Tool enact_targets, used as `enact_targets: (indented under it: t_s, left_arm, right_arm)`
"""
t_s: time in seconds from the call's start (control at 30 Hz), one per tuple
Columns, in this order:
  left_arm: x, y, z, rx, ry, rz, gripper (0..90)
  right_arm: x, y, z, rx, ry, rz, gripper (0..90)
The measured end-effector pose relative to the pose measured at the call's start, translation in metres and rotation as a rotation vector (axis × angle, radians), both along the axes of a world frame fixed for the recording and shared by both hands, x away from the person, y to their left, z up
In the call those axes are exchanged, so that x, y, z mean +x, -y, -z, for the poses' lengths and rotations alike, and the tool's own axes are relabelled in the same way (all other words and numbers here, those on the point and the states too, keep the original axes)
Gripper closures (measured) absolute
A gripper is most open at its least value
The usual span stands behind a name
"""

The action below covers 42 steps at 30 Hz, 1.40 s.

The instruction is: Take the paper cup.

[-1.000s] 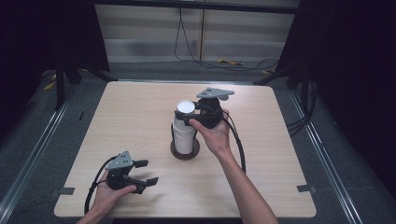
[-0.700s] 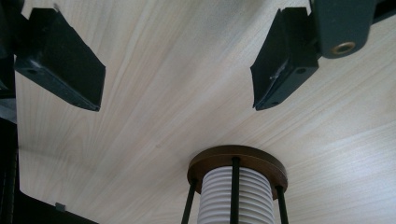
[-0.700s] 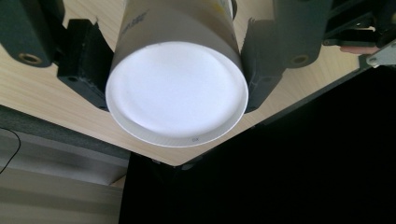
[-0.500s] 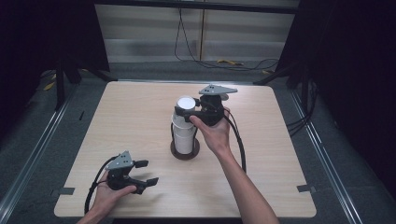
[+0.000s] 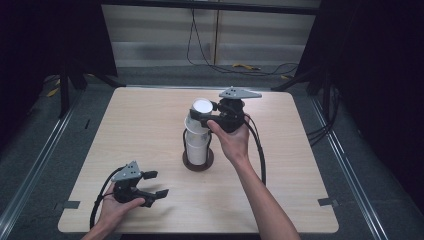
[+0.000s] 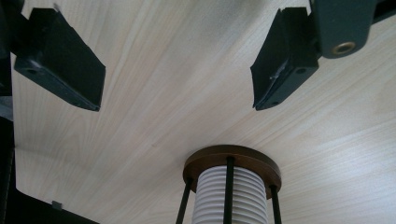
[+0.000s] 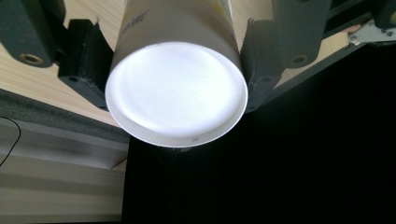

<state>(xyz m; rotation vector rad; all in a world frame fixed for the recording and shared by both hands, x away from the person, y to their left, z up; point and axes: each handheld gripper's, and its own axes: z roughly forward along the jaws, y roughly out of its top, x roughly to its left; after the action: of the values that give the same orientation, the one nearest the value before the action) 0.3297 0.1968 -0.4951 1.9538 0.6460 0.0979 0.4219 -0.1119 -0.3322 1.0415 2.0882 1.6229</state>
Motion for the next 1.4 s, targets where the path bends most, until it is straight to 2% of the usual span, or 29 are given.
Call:
enact_targets:
  t_s: [0.23, 0.4, 0.47, 0.57, 0.63, 0.87, 1.1, 1.23, 1.3, 1.4]
  left_arm:
    - [0.001, 0.004, 0.001, 0.013, 0.010, 0.002, 17.5]
    - [0.001, 0.002, 0.000, 0.015, 0.014, -0.004, 17.5]
    - [0.000, 0.002, -0.001, 0.044, 0.039, -0.013, 17.5]
    - [-0.001, 0.002, -0.001, 0.021, 0.019, -0.006, 17.5]
    - [-0.001, 0.003, -0.001, 0.032, 0.024, -0.004, 17.5]
    - [0.001, 0.001, 0.000, 0.019, 0.014, -0.016, 17.5]
    - [0.000, -0.003, -0.001, 0.008, 0.019, -0.037, 18.8]
    - [0.000, -0.002, -0.003, 0.003, 0.027, -0.039, 18.8]
    - [0.000, -0.002, -0.005, 0.011, 0.040, -0.050, 19.0]
    - [0.001, -0.001, -0.007, -0.004, 0.037, -0.054, 19.1]
  right_arm:
    - [-0.002, 0.005, -0.001, 0.045, 0.009, 0.000, 35.3]
    - [-0.004, 0.009, -0.004, 0.057, 0.022, 0.003, 35.4]
    - [-0.004, 0.009, -0.005, 0.059, 0.023, 0.007, 35.4]
    - [-0.005, 0.012, -0.006, 0.066, 0.023, 0.008, 35.4]
    - [-0.007, 0.015, -0.008, 0.080, 0.025, 0.011, 35.4]
    - [-0.011, 0.024, -0.012, 0.089, 0.026, 0.019, 35.4]
    - [-0.024, 0.040, -0.010, 0.092, 0.016, 0.029, 35.4]
    - [-0.032, 0.051, -0.010, 0.118, 0.022, 0.029, 35.5]
    - [-0.033, 0.052, -0.010, 0.119, 0.018, 0.031, 35.5]
    - [-0.038, 0.056, -0.010, 0.116, 0.015, 0.027, 35.6]
